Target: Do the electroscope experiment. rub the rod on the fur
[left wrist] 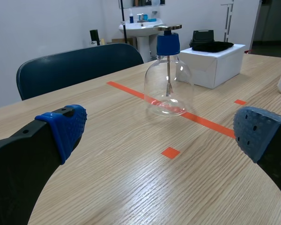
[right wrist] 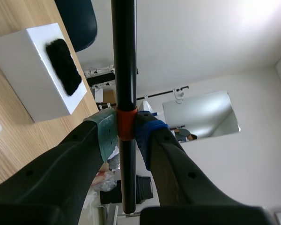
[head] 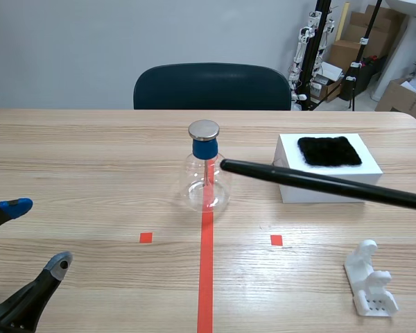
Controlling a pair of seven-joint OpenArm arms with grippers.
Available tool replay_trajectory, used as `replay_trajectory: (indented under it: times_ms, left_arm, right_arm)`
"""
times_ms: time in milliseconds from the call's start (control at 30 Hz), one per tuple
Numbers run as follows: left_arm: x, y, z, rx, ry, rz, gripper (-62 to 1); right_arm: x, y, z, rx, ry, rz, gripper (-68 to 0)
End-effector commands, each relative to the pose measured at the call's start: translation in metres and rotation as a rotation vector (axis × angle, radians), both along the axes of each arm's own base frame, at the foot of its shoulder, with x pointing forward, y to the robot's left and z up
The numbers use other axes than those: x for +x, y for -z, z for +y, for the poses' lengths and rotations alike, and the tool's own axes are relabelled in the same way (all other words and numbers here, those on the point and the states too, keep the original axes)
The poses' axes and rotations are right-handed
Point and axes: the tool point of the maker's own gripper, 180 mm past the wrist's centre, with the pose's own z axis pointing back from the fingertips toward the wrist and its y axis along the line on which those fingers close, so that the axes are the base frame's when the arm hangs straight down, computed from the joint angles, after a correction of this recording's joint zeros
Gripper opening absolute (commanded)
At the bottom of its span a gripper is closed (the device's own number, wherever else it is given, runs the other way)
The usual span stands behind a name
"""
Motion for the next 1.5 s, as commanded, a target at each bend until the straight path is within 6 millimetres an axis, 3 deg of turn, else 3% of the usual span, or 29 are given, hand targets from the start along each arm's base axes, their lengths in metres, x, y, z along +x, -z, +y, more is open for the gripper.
replay_trajectory:
  times_ms: [0, 133, 367, 700, 1000, 1200, 1467]
  left_arm:
    - [0.000, -0.014, 0.003, -0.032, -0.003, -0.057, 1.4]
    - [0.000, -0.014, 0.003, -0.032, -0.003, -0.057, 1.4]
    - [0.000, -0.014, 0.003, -0.032, -0.003, -0.057, 1.4]
    - [0.000, -0.014, 0.003, -0.032, -0.003, -0.057, 1.4]
    - [0.000, -0.014, 0.003, -0.032, -0.003, -0.057, 1.4]
    - [0.000, -0.014, 0.003, -0.032, -0.003, -0.057, 1.4]
    - [0.000, -0.014, 0.003, -0.032, -0.003, -0.057, 1.4]
  right_arm:
    - [0.008, -0.021, 0.006, 0.007, -0.017, -0.075, -67.7]
    - [0.012, -0.031, 0.013, 0.046, -0.008, -0.098, -67.7]
    - [0.012, -0.031, 0.023, 0.066, -0.025, -0.100, -67.7]
    - [0.011, -0.035, 0.024, 0.043, -0.030, -0.133, -67.7]
    - [0.024, -0.051, 0.016, 0.025, 0.012, -0.229, -67.7]
    - [0.037, -0.055, -0.003, -0.015, 0.093, -0.246, -67.7]
    - [0.056, -0.075, -0.050, -0.047, 0.235, -0.290, -67.7]
